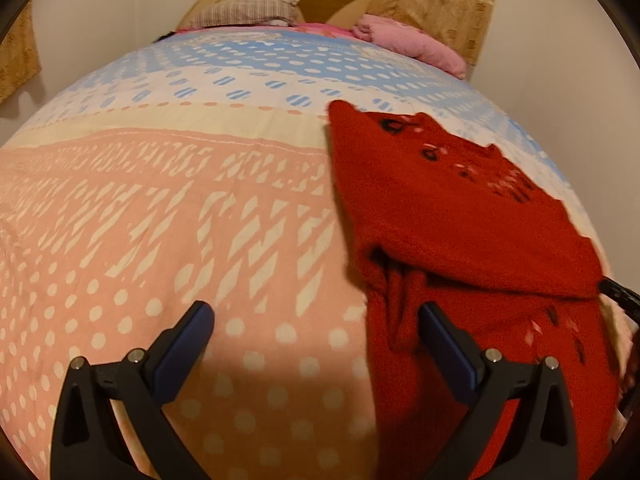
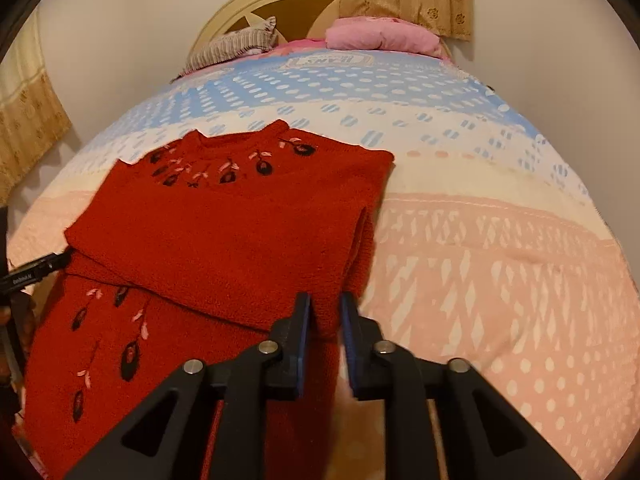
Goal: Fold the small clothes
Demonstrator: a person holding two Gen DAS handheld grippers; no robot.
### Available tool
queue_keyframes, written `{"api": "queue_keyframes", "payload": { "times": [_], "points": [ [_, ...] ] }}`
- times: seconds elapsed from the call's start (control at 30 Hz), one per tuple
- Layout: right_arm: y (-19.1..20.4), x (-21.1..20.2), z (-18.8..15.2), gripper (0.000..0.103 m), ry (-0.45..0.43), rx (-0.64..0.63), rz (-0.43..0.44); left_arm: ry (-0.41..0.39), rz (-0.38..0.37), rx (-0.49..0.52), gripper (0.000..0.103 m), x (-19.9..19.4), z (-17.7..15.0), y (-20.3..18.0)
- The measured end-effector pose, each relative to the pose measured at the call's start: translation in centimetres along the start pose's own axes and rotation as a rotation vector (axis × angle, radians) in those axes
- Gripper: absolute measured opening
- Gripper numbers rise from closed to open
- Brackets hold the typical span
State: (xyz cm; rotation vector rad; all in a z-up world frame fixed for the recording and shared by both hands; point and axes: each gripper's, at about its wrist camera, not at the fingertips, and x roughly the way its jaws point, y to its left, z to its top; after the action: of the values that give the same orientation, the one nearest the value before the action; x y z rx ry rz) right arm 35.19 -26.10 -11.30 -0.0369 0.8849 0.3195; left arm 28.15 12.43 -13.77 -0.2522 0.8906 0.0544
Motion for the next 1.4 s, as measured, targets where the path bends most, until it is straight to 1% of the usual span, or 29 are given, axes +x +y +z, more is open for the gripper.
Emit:
{"api": "queue_keyframes", "payload": {
  "times": [0.03,0.07,0.13,0.2,0.23,0.3,0.33,0.37,0.4,0.43,0.47,0.53,0.6,0.63,0.7,0.73,0.8,0.83,0.87,0.9,0.97,1.03,1.07,1.1,1.17,1.23,1.33,1.37,1.4],
  "points": [
    [-0.1,-0.1,0.0,0.048,0.008,-0.004,-0.002,-0.004,-0.01,-0.006,0.103,-0.5,-0.2,0.2],
    [-0.2,-0.3,0.0,0.064,0.009,-0.007,-0.007,-0.016,-0.018,-0.014,0.103,-1.2,-0.4,0.6],
    [-0.5,-0.7,0.3,0.065,-0.007,0.004,0.004,-0.037,-0.028,-0.028,0.103,-2.2,-0.3,1.1],
    [-1.0,-0.8,1.0,0.065,-0.018,0.038,0.005,-0.085,-0.026,-0.059,0.103,-3.3,0.5,1.7],
    [-1.4,-0.7,1.5,0.065,-0.023,0.066,0.011,-0.112,-0.013,-0.066,0.103,-3.6,1.1,1.8],
    [-2.1,0.3,2.7,0.063,-0.018,0.144,0.056,-0.121,-0.013,-0.06,0.103,-3.5,2.0,1.3],
    [-2.2,0.8,3.0,0.05,-0.001,0.167,0.076,-0.119,-0.013,-0.053,0.103,-3.2,2.4,1.1],
    [-2.1,1.9,3.4,0.028,0.038,0.178,0.088,-0.113,-0.008,-0.037,0.103,-2.7,2.8,0.5],
    [-1.7,2.6,3.6,0.016,0.063,0.167,0.071,-0.102,-0.003,-0.02,0.103,-2.3,3.1,0.0],
    [-1.2,2.9,3.8,0.01,0.065,0.141,0.03,-0.09,0.008,-0.002,0.103,-1.7,3.4,-0.5],
    [-0.6,2.7,4.1,0.009,0.054,0.112,0.009,-0.085,0.026,0.016,0.103,-1.1,3.6,-1.0],
    [0.5,1.3,4.6,0.009,-0.005,0.069,-0.009,-0.075,0.057,0.041,0.103,0.0,3.6,-1.6],
    [1.2,-0.3,5.1,0.009,-0.072,0.042,-0.054,-0.025,0.104,0.04,0.103,1.3,3.1,-1.3],
    [1.4,-0.6,5.3,0.009,-0.09,0.026,-0.08,0.002,0.105,0.033,0.103,2.1,2.8,-1.1],
    [1.2,0.4,5.2,0.009,-0.058,0.019,-0.097,0.007,0.058,-0.027,0.103,2.4,2.6,0.0],
    [1.0,2.0,5.0,0.009,0.006,0.015,-0.1,0.012,0.054,-0.035,0.103,2.3,2.7,0.2],
    [0.6,4.1,4.5,0.019,0.082,0.001,-0.123,0.008,0.064,-0.032,0.103,1.9,2.9,0.4],
    [0.6,4.5,4.3,0.03,0.087,-0.01,-0.156,-0.013,0.081,-0.038,0.103,1.4,3.0,0.6],
    [0.7,4.1,4.2,0.039,0.061,-0.012,-0.185,-0.037,0.085,-0.05,0.103,0.9,3.3,0.8],
    [0.9,3.5,4.3,0.042,0.037,-0.004,-0.191,-0.054,0.081,-0.057,0.103,0.5,3.4,0.7],
    [1.5,2.1,4.6,0.044,-0.027,0.009,-0.175,-0.085,0.071,-0.056,0.103,0.1,4.2,0.5],
    [2.8,1.2,5.1,0.044,-0.072,-0.024,-0.143,-0.101,0.057,-0.038,0.103,-0.1,5.1,-0.3],
    [3.8,0.9,5.5,0.045,-0.086,-0.054,-0.107,-0.099,0.054,-0.021,0.103,0.2,5.5,-1.0],
    [4.5,1.1,5.8,0.046,-0.084,-0.08,-0.072,-0.088,0.061,-0.003,0.103,0.7,5.7,-1.4],
    [5.9,2.1,6.1,0.047,-0.04,-0.122,0.002,-0.064,0.135,0.022,0.103,2.2,5.9,-1.8],
    [5.9,4.3,6.1,0.047,0.031,-0.1,0.015,-0.026,0.196,0.03,0.103,3.6,5.5,-1.3],
    [5.1,6.5,5.0,0.048,0.082,-0.034,0.018,-0.002,0.163,-0.043,0.103,4.2,5.0,0.6],
    [5.0,6.5,4.4,0.05,0.058,-0.029,0.019,0.018,0.163,-0.058,0.103,4.4,4.9,1.3],
    [5.3,6.3,4.1,0.05,0.039,-0.041,0.008,0.018,0.149,-0.057,0.103,4.3,4.6,1.6]
  ]
}}
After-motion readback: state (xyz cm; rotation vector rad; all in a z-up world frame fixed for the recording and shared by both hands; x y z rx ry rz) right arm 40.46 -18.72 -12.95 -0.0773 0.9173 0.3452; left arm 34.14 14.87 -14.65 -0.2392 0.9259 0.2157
